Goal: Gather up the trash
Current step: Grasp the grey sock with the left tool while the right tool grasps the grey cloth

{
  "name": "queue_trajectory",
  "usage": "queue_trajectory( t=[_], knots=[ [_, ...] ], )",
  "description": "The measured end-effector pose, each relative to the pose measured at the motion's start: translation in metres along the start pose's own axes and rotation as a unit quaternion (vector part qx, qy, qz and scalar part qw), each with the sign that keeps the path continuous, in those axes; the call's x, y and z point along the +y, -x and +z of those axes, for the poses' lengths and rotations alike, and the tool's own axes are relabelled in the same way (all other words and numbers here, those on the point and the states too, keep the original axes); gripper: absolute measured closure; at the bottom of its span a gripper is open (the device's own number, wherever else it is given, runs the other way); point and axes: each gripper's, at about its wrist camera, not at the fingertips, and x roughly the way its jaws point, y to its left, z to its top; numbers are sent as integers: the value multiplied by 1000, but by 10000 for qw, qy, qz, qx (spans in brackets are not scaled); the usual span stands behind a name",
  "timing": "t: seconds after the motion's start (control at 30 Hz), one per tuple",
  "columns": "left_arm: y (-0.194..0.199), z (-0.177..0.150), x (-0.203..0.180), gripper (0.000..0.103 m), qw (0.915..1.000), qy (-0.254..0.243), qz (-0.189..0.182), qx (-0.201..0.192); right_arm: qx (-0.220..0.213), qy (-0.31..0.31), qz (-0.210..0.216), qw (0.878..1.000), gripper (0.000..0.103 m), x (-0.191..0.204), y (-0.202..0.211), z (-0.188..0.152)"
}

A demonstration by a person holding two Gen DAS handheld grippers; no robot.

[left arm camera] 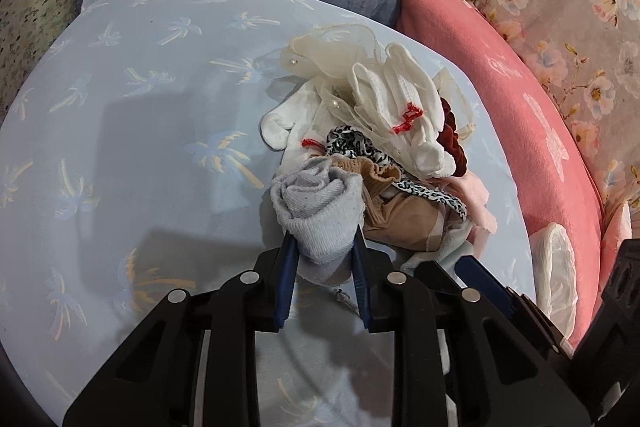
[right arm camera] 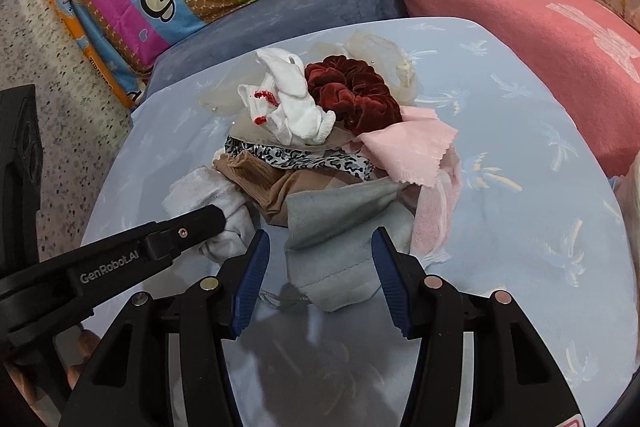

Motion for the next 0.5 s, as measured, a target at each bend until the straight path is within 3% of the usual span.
queue_trajectory(
  t=[0.07, 0.23, 0.5],
  knots=[
    [1, 1, 1, 78, 10000, -4, 23, -8, -14, -21, 2, 10000, 52, 1, -4, 3],
    [6, 1, -2, 78, 10000, -48, 37, -64, 109, -160, 69, 9998, 96, -5, -7, 4],
    [20, -4, -21, 78, 9996, -206, 3, -187, -168, -316, 236, 9991, 100, -17, 32, -4]
  ],
)
